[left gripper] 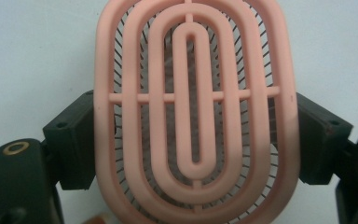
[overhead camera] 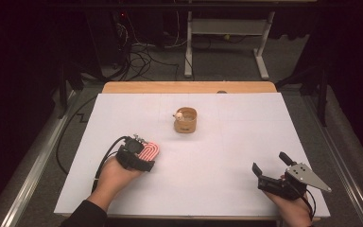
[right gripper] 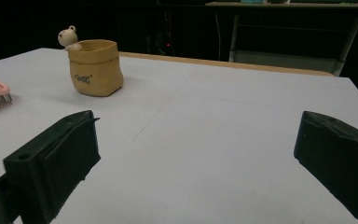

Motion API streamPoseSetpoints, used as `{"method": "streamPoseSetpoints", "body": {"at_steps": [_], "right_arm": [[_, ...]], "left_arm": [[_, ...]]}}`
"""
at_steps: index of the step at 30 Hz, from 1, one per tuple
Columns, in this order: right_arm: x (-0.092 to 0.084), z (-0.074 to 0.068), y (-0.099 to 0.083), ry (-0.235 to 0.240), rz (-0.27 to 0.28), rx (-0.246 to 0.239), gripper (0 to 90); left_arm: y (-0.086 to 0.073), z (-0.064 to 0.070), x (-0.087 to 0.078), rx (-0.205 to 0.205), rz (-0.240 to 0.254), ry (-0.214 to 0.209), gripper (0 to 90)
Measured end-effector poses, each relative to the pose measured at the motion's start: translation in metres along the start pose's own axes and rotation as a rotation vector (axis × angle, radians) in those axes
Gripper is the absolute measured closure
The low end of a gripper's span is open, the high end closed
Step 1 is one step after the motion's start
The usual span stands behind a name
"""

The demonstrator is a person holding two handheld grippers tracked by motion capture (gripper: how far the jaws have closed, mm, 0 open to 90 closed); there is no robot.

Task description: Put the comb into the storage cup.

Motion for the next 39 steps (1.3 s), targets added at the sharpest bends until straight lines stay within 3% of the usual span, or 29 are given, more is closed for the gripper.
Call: {"method": "streamPoseSetpoints", "body": {"at_steps": [39], "right_arm": [[-0.0025,0.0006,0.001,0.001,0.007,0.001,0.5]], "left_arm": [[0.0,0.0011,-0.0012,0.022,0.045,0.024,18.0]]}}
Point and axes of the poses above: each handheld gripper's, and its own axes: x roughly forward along the jaws, y roughly out of its top, z roughly to its right, the point moved 4 cm from there along x, roughly forward along the jaws, and after that the axes turned 12 degrees about x, right-handed, at the moved point
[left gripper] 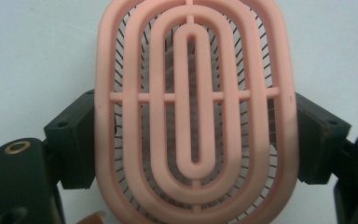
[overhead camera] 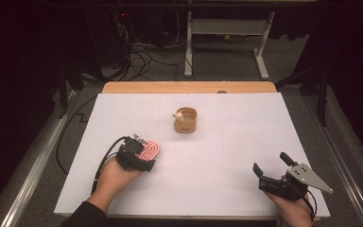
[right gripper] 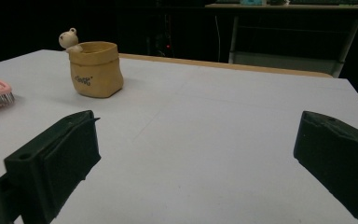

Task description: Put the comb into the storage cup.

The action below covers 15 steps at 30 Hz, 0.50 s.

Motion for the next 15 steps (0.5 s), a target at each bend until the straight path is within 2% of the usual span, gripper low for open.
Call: {"method": "streamPoseSetpoints", "body": {"at_steps": [5,12,15], "right_arm": [[0.0,0.001,-0.001,-0.001,-0.002,0.003,0.5],[0.0,0.0,-0.001,-0.003,-0.001,0.002,0.5],[0.0,0.0,-0.001,-0.003,-0.003,-0.001,0.5]], "left_arm": [[-0.001,-0.002,-0.003,-0.009,0.036,0.009,18.0],[-0.002,-0.003,-0.015,-0.003,0.123,0.038,18.1],[-0.003,-0.003,-0.017,0.002,0.138,0.042,18.2]]}}
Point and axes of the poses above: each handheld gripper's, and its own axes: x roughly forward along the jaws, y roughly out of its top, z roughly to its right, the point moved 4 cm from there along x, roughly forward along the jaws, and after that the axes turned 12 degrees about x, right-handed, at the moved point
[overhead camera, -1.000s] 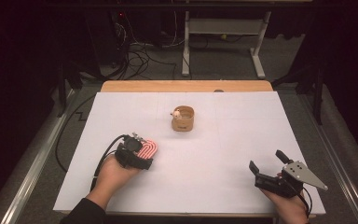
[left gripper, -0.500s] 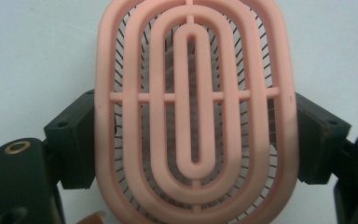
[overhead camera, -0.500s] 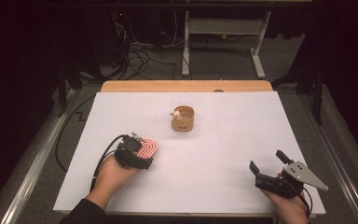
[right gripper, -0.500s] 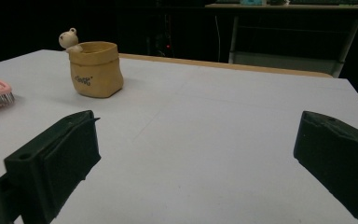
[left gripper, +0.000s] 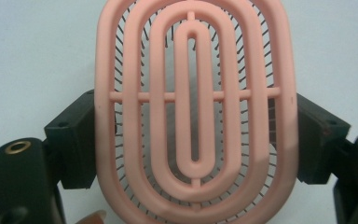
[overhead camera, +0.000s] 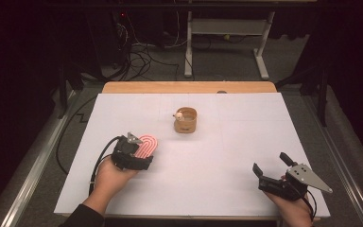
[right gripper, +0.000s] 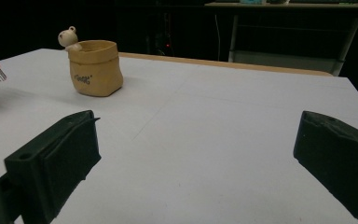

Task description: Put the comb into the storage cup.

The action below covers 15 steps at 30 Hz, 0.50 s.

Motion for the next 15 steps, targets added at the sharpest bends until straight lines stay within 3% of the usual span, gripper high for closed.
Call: {"method": "streamPoseSetpoints", "body": {"at_steps": [4,15], "right_arm": [[-0.0002,0.0,0.0002,-0.001,0.002,0.001,0.5],[-0.0002,0.0005,0.0,-0.001,0.001,0.005,0.5]], "left_arm": [[0.0006,0.0012,-0.0021,0.008,0.035,0.015,18.2],[-0.0005,0.0011,-0.0057,-0.007,0.101,0.003,18.3]]}}
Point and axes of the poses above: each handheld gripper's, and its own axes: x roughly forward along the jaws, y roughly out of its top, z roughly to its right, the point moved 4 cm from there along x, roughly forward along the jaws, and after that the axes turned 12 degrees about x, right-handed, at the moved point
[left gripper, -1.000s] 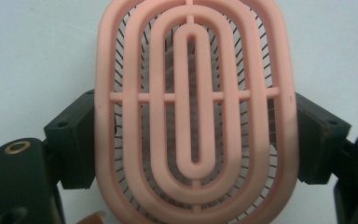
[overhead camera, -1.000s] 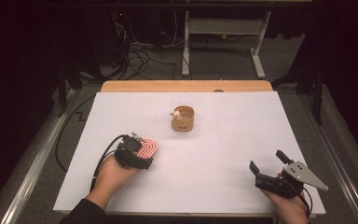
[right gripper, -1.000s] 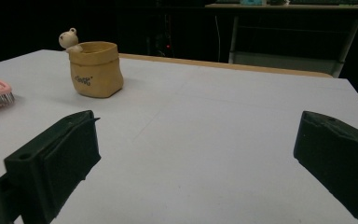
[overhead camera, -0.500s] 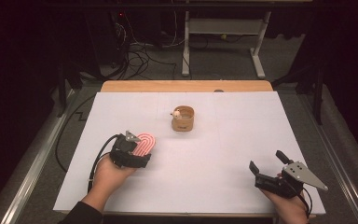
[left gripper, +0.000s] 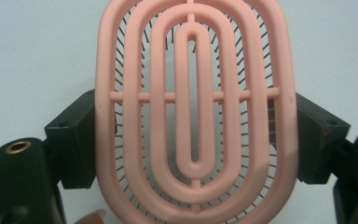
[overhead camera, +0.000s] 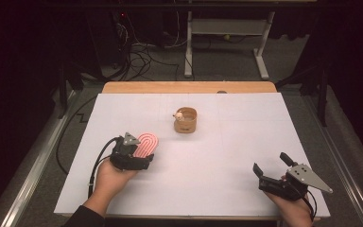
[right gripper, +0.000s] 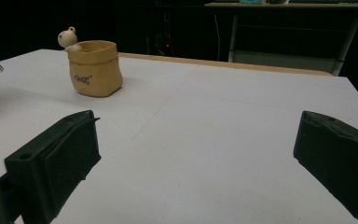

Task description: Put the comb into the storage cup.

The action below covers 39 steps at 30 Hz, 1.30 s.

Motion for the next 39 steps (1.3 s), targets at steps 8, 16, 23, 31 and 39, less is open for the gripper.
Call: {"method": "streamPoseSetpoints", "body": {"at_steps": [8,16,23,31,39], "right_arm": [[0.0,0.0,0.0,0.0,0.0,0.0,0.6],[0.0,0.0,0.0,0.0,0.0,0.002,0.5],[0.0,0.0,0.0,-0.001,0.0,0.002,0.5],[-0.001,0.0,0.0,-0.003,0.003,0.002,0.5],[0.0,-0.001,0.0,0.002,0.002,-0.001,0.6]], "left_arm": [[0.002,-0.002,-0.006,-0.005,0.044,0.0,18.3],[0.006,-0.002,-0.014,-0.013,0.103,0.001,18.3],[0.008,-0.001,-0.02,-0.017,0.166,0.016,18.3],[0.012,-0.002,-0.028,-0.022,0.237,0.021,18.3],[0.015,0.002,-0.034,-0.005,0.29,0.035,18.3]]}}
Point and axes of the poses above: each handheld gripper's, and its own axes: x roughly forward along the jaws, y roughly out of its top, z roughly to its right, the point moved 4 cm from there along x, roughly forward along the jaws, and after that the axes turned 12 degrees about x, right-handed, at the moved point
